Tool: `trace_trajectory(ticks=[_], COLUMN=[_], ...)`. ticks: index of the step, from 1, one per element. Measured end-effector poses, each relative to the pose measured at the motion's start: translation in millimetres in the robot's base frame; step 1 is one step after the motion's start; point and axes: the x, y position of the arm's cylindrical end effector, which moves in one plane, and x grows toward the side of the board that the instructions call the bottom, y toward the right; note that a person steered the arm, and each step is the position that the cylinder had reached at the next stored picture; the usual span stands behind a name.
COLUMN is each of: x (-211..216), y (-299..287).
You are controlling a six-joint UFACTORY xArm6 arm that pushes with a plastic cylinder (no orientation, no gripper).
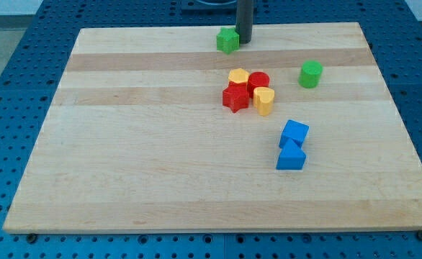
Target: Move the green star diagonal to the hexagon
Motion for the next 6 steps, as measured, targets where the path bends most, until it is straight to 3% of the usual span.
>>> trace_trajectory(ticks=[2, 6], x=[25, 25], y=[-7, -51])
